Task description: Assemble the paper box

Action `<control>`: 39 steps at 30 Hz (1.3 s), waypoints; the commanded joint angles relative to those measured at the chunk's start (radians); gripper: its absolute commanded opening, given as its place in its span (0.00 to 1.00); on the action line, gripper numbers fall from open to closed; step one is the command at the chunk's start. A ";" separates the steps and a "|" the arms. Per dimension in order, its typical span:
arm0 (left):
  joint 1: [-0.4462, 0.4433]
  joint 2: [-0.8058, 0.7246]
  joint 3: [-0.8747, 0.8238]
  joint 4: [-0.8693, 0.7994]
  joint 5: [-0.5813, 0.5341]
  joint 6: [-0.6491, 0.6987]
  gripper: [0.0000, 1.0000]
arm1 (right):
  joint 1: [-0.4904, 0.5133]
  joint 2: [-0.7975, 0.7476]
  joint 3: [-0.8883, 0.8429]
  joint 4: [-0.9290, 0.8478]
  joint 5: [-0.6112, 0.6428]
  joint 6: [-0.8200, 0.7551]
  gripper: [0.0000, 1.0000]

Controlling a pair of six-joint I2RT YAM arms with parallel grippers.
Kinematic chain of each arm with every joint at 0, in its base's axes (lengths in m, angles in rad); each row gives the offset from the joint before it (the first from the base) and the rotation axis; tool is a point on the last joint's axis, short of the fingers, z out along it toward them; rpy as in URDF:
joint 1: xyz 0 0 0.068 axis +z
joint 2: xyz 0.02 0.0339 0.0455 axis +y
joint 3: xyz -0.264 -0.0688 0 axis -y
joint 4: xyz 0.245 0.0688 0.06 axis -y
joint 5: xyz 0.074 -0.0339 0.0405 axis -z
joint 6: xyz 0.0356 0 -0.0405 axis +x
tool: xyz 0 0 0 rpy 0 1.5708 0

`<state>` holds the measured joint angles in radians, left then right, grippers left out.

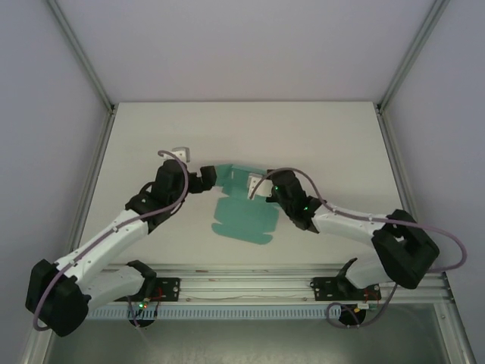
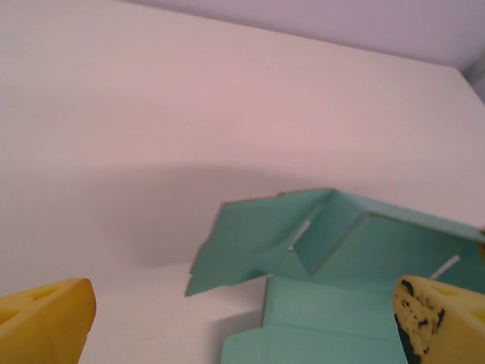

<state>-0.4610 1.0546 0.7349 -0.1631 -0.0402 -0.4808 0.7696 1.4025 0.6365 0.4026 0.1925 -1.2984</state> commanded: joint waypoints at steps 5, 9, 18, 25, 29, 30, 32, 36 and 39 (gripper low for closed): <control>0.135 0.105 0.062 -0.049 0.058 -0.109 1.00 | 0.060 0.105 -0.091 0.454 0.123 -0.320 0.00; 0.245 0.209 0.085 -0.010 0.158 -0.117 1.00 | 0.071 0.117 -0.104 0.463 0.125 -0.343 0.00; 0.308 0.458 0.127 0.153 0.332 0.045 1.00 | 0.082 0.173 -0.119 0.522 0.162 -0.357 0.00; 0.280 0.512 0.082 0.277 0.518 0.092 0.84 | 0.083 0.249 -0.137 0.605 0.194 -0.334 0.00; 0.256 0.479 -0.006 0.394 0.579 0.095 0.80 | 0.082 0.260 -0.143 0.610 0.197 -0.323 0.00; 0.243 0.471 -0.016 0.400 0.572 0.107 0.80 | 0.082 0.261 -0.142 0.609 0.200 -0.320 0.00; 0.199 0.458 -0.027 0.392 0.535 0.150 0.78 | 0.082 0.265 -0.140 0.607 0.202 -0.322 0.00; 0.134 0.442 -0.064 0.423 0.484 0.186 0.74 | 0.082 0.267 -0.138 0.595 0.205 -0.319 0.00; 0.107 0.425 -0.114 0.479 0.469 0.202 0.73 | 0.082 0.268 -0.138 0.587 0.213 -0.311 0.00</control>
<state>-0.3397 1.5032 0.6655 0.2550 0.4629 -0.3317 0.8482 1.6543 0.5098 0.9958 0.3756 -1.6272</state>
